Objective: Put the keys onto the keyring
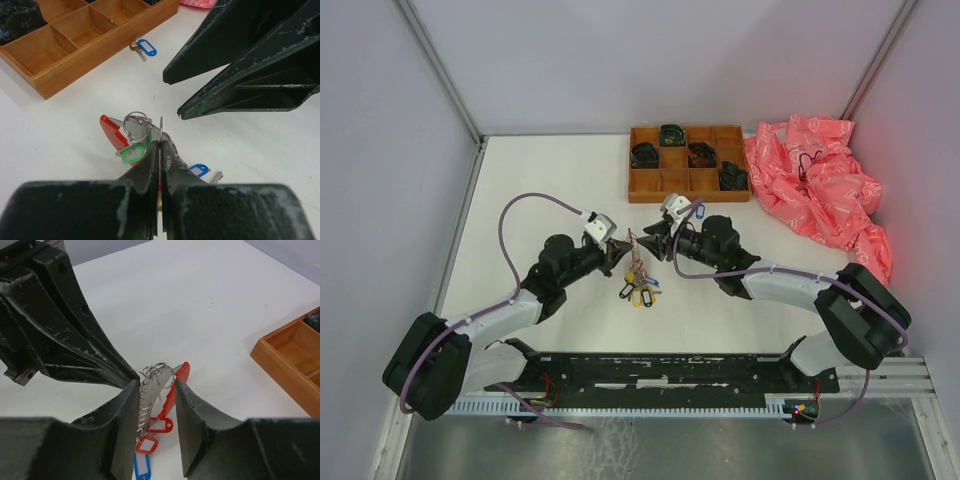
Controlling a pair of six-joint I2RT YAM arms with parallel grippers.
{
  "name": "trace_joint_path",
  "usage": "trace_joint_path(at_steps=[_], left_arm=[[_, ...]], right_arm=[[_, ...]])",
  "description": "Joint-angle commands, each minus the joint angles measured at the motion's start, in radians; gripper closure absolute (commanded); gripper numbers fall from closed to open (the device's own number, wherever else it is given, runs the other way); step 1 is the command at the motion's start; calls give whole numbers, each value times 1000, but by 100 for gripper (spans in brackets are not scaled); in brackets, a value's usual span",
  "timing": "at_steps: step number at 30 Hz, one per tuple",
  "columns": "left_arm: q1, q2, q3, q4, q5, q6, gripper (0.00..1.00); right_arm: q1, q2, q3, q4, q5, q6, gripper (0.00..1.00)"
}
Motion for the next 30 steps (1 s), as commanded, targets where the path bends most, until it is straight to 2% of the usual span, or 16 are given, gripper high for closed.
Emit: trace_joint_path(at_steps=[1, 19, 23, 28, 30], left_arm=[[-9, 4, 32, 68, -12, -38, 97], [-32, 11, 47, 70, 15, -37, 97], [-38, -2, 47, 75, 22, -41, 97], [-39, -24, 41, 80, 35, -54, 97], [-38, -31, 33, 94, 41, -62, 95]], right_arm=[[14, 17, 25, 81, 2, 6, 59], [28, 80, 63, 120, -6, 4, 69], [29, 84, 67, 113, -1, -9, 75], [29, 70, 72, 84, 8, -36, 93], [30, 54, 83, 51, 8, -62, 97]])
